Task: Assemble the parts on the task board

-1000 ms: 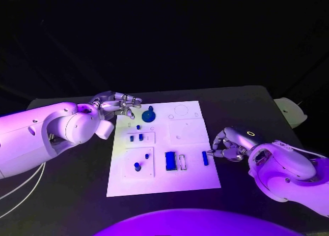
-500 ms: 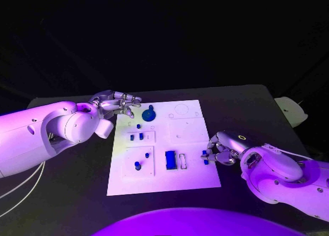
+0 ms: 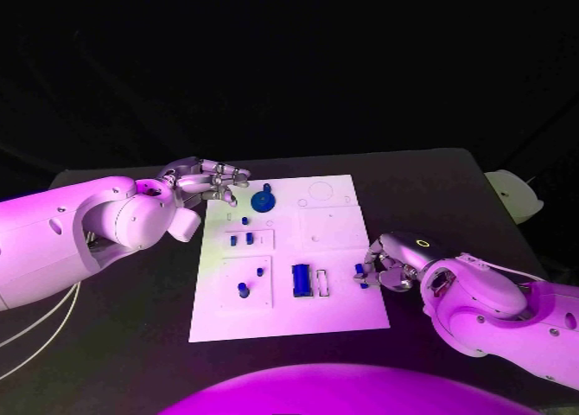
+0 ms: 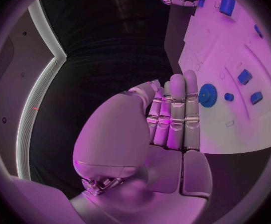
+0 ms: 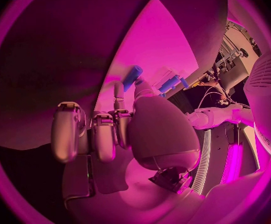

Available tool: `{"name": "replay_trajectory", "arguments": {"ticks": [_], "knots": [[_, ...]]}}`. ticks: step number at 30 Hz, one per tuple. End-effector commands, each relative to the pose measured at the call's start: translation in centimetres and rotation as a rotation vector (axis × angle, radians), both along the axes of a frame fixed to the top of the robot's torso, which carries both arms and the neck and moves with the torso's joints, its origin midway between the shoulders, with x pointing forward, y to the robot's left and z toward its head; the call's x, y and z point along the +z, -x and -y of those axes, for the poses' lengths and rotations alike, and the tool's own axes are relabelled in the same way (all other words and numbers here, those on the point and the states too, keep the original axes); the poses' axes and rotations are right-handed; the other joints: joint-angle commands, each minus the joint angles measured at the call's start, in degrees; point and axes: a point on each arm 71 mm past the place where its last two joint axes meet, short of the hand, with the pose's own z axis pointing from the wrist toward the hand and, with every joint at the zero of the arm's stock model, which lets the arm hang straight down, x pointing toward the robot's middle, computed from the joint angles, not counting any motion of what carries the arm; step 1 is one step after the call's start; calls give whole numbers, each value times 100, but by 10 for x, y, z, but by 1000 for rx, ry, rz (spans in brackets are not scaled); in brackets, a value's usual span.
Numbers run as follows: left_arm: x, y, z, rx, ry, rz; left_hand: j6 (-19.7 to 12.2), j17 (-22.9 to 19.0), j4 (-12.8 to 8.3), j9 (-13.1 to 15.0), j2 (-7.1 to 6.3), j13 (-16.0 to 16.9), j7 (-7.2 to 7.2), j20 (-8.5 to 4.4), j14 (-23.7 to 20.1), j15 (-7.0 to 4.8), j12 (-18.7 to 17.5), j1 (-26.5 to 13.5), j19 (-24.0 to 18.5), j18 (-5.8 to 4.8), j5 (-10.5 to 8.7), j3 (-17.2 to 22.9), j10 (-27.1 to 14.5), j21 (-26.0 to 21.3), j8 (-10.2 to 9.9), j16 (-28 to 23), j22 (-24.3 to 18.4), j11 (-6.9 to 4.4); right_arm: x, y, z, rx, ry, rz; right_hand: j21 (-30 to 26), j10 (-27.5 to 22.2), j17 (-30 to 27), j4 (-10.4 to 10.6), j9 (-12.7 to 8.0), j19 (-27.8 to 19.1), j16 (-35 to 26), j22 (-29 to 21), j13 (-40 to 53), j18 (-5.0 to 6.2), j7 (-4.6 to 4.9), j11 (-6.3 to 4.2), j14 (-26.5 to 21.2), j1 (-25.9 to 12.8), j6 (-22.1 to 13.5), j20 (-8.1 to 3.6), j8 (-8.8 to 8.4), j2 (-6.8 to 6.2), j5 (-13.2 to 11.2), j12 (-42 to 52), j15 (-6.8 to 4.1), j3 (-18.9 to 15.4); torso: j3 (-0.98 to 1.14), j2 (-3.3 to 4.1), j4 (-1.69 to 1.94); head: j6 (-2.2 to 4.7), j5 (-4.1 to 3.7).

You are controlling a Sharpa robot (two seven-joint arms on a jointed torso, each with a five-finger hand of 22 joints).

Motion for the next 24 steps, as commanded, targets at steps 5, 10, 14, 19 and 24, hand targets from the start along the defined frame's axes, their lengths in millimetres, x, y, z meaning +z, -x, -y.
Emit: {"name": "replay_trajectory", "arguments": {"ticks": [5, 10, 14, 19, 24], "knots": [[1, 1, 1, -17, 12, 4, -54, -9, 12, 7, 38, 7, 3, 5, -20, 10, 42, -14, 27, 34, 16, 38, -43, 16, 15, -18, 5, 2, -5, 1, -1, 27, 50, -12, -32, 351, 1477, 36, -6, 203, 20, 1174, 1088, -8, 1, 37, 590, -26, 73, 35, -29, -3, -29, -9, 44, 18, 0, 2, -5, -11, 15], [1, 1, 2, -18, 12, 2, -54, -9, 12, 7, 38, 7, 3, 5, -20, 10, 42, -14, 27, 34, 16, 38, -43, 16, 15, -18, 5, 2, -9, 1, -4, 39, 62, -15, -38, 350, 1474, 32, -4, 201, 18, 1172, 1086, -6, -5, 33, 589, -5, 86, 35, -28, -15, -33, -13, 40, 27, 2, -2, -4, -18, 20], [1, 1, 2, -18, 12, 2, -54, -9, 12, 7, 38, 7, 3, 5, -20, 10, 42, -14, 27, 34, 16, 38, -43, 16, 15, -18, 5, 2, -11, 1, -5, 46, 73, -17, -51, 347, 1469, 16, -4, 197, 16, 1169, 1084, -4, -11, 27, 588, 45, 91, 33, -36, -26, -34, -18, 35, 51, 1, -3, -6, -20, 22], [1, 1, 2, -18, 11, 0, -54, -9, 12, 7, 38, 7, 3, 5, -20, 10, 42, -14, 27, 34, 16, 38, -43, 16, 15, -18, 5, 2, -13, 2, -6, 53, 85, -21, -68, 340, 1461, -89, -13, 192, 12, 1166, 1077, 0, -17, 18, 586, 260, 78, 26, -73, -25, 44, -34, 26, 148, 0, -4, -7, -19, 16], [1, 1, 2, -19, 11, -2, -55, -9, 12, 7, 38, 7, 3, 5, -20, 11, 43, -15, 27, 34, 16, 40, -46, 16, 15, -18, 5, 2, -14, 2, -6, 53, 88, -33, -78, 332, 1458, -391, -47, 189, 11, 1164, 1075, 2, -53, -16, 585, 804, 71, 2, -139, 60, 46, -46, -6, 492, 0, -4, -6, -15, 13]]}}
